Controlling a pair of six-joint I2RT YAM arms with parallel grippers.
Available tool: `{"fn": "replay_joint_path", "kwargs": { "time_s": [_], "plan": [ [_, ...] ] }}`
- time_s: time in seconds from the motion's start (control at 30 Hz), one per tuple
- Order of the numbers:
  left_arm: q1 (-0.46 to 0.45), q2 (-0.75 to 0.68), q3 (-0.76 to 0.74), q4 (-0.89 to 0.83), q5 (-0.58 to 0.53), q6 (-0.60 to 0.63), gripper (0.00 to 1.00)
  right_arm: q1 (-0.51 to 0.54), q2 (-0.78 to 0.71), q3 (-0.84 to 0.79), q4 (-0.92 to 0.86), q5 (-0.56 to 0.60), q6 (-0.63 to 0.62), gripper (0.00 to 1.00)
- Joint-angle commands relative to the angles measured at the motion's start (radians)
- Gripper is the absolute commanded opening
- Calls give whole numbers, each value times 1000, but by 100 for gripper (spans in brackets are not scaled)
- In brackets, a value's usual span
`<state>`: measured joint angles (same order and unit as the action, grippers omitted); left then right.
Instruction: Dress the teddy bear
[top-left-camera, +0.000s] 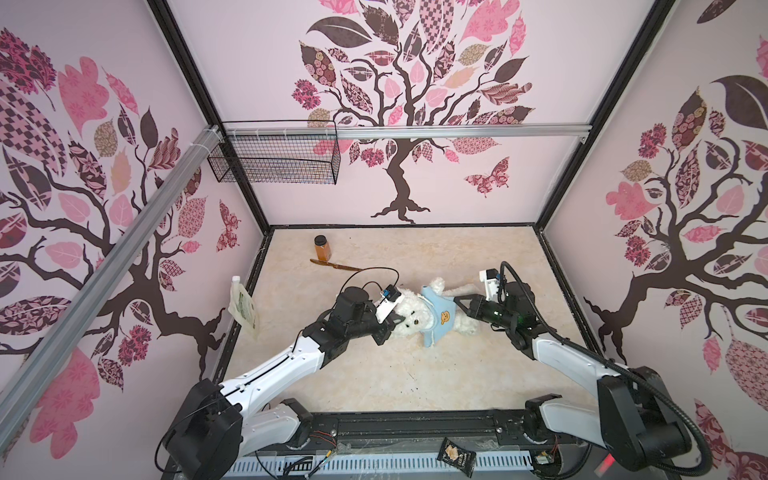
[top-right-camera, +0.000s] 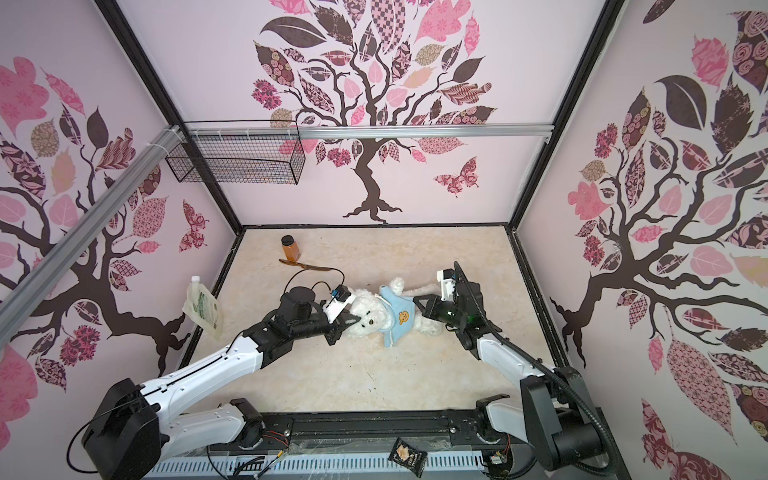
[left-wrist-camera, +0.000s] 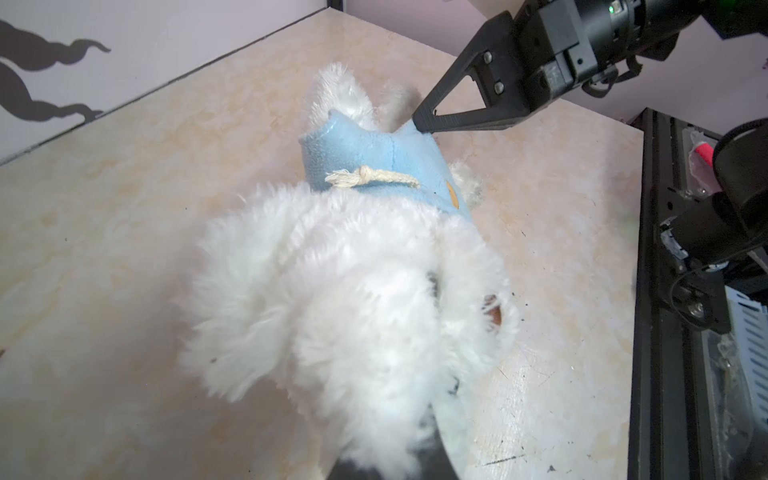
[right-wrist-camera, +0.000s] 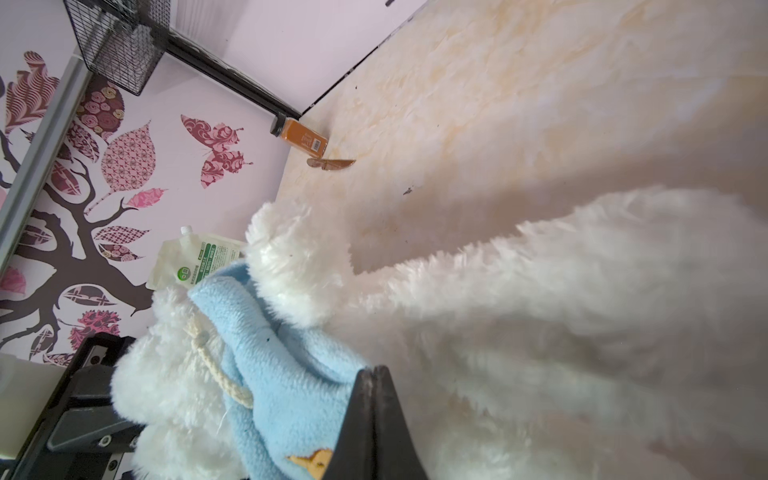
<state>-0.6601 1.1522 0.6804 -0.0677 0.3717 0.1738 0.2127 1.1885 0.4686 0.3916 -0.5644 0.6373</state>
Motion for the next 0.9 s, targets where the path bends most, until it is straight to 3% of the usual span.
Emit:
{"fn": "replay_joint_path", "kwargs": {
  "time_s": [0.0, 0.27, 0.43, 0.5, 0.6, 0.73, 0.87],
  "plan": [
    [2, -49, 24, -191, 50, 156, 0, -63, -60, -11, 5, 171, 20, 0],
    [12, -133, -21, -232, 52, 250, 0, -151, -49, -33, 19, 162, 40, 0],
    [36, -158, -46, -225, 49, 262, 0, -236, -41, -75, 90, 87, 92, 0],
    [41, -154, -48, -191, 69, 247, 0, -209, -37, -76, 155, 14, 99, 0],
    [48, -149, -64, -102, 136, 217, 0, -86, -41, -49, 166, -53, 21, 0],
    [65, -166, -113, 55, 135, 155, 0, 24, -109, -69, 115, -118, -48, 17],
    [69, -166, -122, 84, 115, 162, 0, 62, -189, -123, 105, -212, -72, 24]
  ]
}}
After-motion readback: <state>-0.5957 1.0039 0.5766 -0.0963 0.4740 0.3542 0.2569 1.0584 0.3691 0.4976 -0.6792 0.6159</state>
